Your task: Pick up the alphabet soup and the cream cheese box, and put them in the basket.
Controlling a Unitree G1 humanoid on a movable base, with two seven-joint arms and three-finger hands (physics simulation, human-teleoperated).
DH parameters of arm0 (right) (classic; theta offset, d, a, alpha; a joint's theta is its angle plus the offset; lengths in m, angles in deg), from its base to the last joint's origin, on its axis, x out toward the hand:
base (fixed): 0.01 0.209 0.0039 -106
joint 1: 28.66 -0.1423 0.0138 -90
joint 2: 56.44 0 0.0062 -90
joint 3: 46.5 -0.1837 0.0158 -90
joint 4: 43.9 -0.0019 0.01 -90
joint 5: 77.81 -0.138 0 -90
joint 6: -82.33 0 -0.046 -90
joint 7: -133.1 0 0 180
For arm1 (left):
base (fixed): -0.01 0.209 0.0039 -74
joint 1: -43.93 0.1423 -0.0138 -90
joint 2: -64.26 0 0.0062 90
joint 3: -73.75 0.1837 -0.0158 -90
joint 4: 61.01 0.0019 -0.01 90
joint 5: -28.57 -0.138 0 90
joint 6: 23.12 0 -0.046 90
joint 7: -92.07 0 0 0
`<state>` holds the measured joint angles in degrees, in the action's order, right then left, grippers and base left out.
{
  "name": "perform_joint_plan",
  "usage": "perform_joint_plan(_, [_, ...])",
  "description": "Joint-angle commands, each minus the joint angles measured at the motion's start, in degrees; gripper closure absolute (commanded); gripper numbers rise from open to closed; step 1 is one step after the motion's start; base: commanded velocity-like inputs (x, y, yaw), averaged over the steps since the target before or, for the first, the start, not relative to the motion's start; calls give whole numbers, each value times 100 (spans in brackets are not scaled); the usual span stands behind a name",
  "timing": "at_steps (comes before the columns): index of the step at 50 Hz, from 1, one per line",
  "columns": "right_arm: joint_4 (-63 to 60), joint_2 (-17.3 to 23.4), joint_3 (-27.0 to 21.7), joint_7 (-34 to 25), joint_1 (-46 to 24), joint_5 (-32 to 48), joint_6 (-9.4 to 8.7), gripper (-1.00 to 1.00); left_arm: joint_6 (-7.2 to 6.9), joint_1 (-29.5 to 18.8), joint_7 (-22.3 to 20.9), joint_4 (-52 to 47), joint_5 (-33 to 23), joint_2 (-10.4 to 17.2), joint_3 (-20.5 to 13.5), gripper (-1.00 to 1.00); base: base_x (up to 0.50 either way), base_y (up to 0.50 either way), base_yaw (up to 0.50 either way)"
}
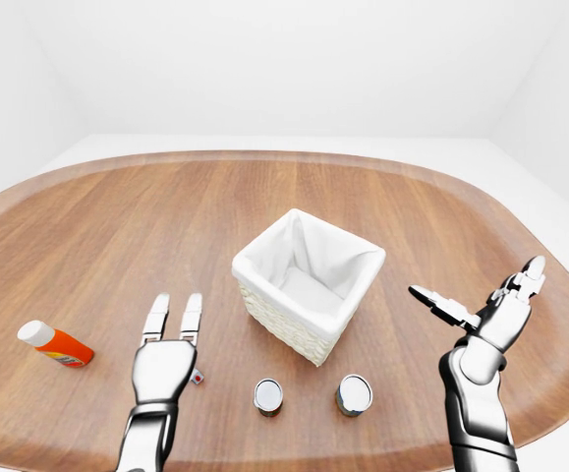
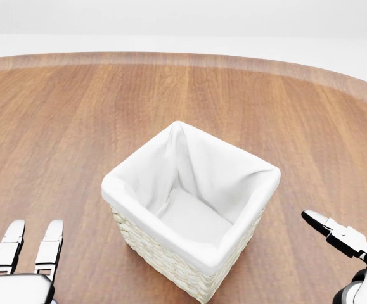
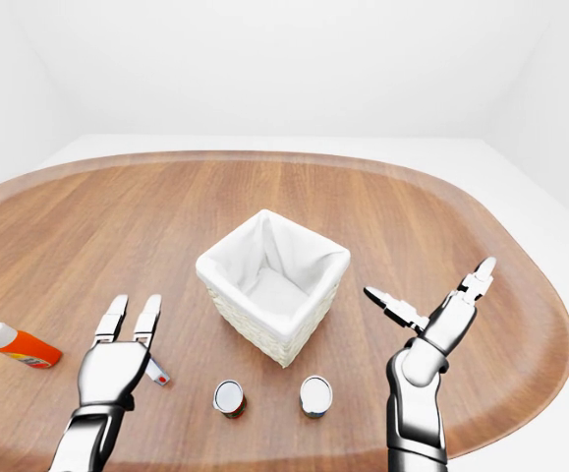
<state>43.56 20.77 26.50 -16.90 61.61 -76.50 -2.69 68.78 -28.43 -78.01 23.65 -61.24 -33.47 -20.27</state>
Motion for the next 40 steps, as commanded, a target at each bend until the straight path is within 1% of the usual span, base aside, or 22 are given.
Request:
perform_joint_plan(1, [-7, -3, 6, 0, -1, 10, -1, -100, 19, -19, 204, 581, 91, 133, 112, -100, 0, 0, 0])
perform_joint_plan(3, [-37, -6, 7, 0, 3, 11, -29, -100, 15, -30, 231, 645, 118, 152, 107, -100, 0, 0, 0])
perform_joint_plan(5, [12, 0, 9, 0, -17, 17, 1, -100, 6, -55, 268, 763, 125, 174, 118, -100, 0, 0, 0])
perform_joint_plan(9, [43, 6, 12, 0, -24, 17, 2, -100, 12, -149, 346, 1040, 173, 213, 156, -100, 0, 0, 0])
perform_joint_plan(11, [62, 10, 13, 0, -29, 17, 2, -100, -7, -195, 399, 1194, 190, 237, 186, -100, 0, 0, 0])
perform_joint_plan(12, [-14, 4, 17, 0, -12, 17, -25, -100, -6, -209, 418, 1271, 211, 246, 206, -100, 0, 0, 0])
perform_joint_plan(15, [-28, 0, 16, 0, -8, 23, -32, -100, -15, -189, 447, 1321, 232, 279, 247, -100, 0, 0, 0])
perform_joint_plan(21, [3, 2, 10, 0, -16, 30, -13, -100, 48, -140, 470, 1441, 281, 340, 285, -100, 0, 0, 0])
perform_joint_plan(24, [-45, -1, 10, 0, 1, 28, -45, -100, 50, -164, 473, 1504, 295, 347, 294, -100, 0, 0, 0])
perform_joint_plan(27, [-17, 0, 7, 0, -8, 33, -24, -100, 17, -249, 518, 1656, 308, 359, 290, -100, 0, 0, 0])
perform_joint_plan(28, [13, 3, 5, 0, -18, 33, -7, -100, -19, -314, 559, 1784, 317, 364, 285, -100, 0, 0, 0])
perform_joint_plan(29, [22, 5, 6, 0, -20, 33, -2, -100, -133, -357, 602, 1834, 322, 341, 264, -100, 0, 0, 0])
perform_joint_plan(30, [-9, 3, 9, 0, -10, 33, -22, -100, -109, -376, 591, 1837, 382, 369, 257, -100, 0, 0, 0])
perform_joint_plan(33, [37, 8, 7, 0, -25, 31, 2, -100, -149, -402, 597, 1848, 448, 390, 238, -100, 0, 0, 0])
perform_joint_plan(40, [67, 15, 12, 0, -29, 28, 2, -100, -192, -725, 892, 2490, 612, 467, 284, -100, 0, 0, 0])
